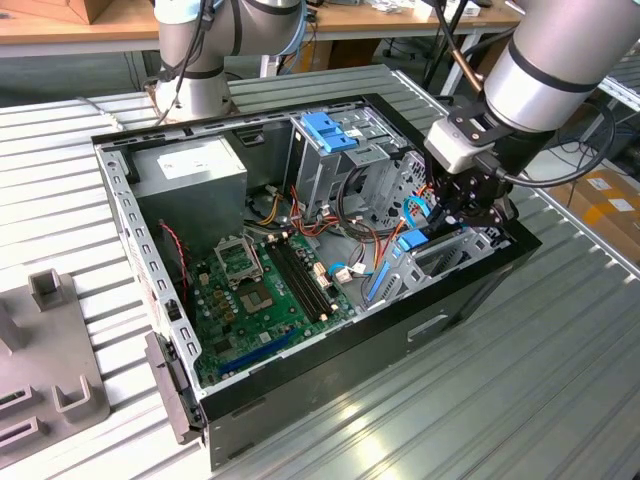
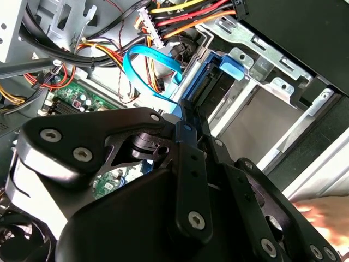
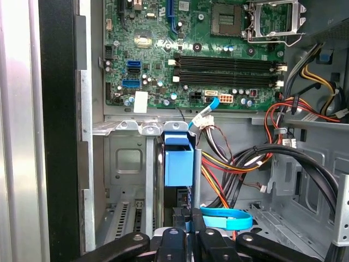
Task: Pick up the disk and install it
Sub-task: 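Insert the disk into the insertion slot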
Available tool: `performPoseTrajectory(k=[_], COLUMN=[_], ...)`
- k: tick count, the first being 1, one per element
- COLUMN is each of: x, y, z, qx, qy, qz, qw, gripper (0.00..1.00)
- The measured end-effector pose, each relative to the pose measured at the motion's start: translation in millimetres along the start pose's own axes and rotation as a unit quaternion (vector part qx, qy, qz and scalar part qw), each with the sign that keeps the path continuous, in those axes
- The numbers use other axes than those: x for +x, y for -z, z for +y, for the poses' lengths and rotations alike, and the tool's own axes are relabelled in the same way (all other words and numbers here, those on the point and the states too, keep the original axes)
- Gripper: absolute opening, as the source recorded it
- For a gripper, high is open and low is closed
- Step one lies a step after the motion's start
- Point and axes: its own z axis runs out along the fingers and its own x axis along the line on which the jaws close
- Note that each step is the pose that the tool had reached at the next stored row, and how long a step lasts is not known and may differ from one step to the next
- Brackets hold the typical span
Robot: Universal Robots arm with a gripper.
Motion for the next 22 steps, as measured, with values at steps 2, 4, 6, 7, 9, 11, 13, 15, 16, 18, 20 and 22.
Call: performPoseTrajectory(k=[2, 4, 6, 7, 9, 11, 13, 15, 16, 18, 20, 22], x=[0.0, 0.0, 0.0, 0.0, 0.0, 0.0, 0.0, 0.0, -0.1, -0.2, -1.0, -2.2], y=[0.0, 0.0, -0.1, -0.1, -0.2, -0.2, -0.1, 0.1, 1.0, 2.6, 9.3, 17.1], z=[0.0, 0.0, 0.0, 0.0, 0.0, 0.0, 0.0, 0.0, -0.1, -0.2, -1.0, -1.8], qx=[0.0000, 0.0000, 0.0000, 0.0000, 0.0000, 0.0000, 0.0000, 0.0000, 0.0000, 0.0000, 0.0000, 0.0000], qy=[0.000, 0.000, 0.000, 0.000, 0.000, 0.000, 0.000, 0.000, 0.000, 0.000, 0.000, 0.000], qz=[0.0001, 0.0001, 0.0000, 0.0001, -0.0001, 0.0000, 0.0001, 0.0000, 0.0001, 0.0000, 0.0000, 0.0000], qw=[1.00000, 1.00000, 1.00000, 1.00000, 1.00000, 1.00000, 1.00000, 1.00000, 1.00000, 1.00000, 1.00000, 1.00000], gripper=[0.16, 0.16, 0.16, 0.16, 0.17, 0.36, 0.36, 0.36, 0.36, 0.36, 0.36, 0.36])
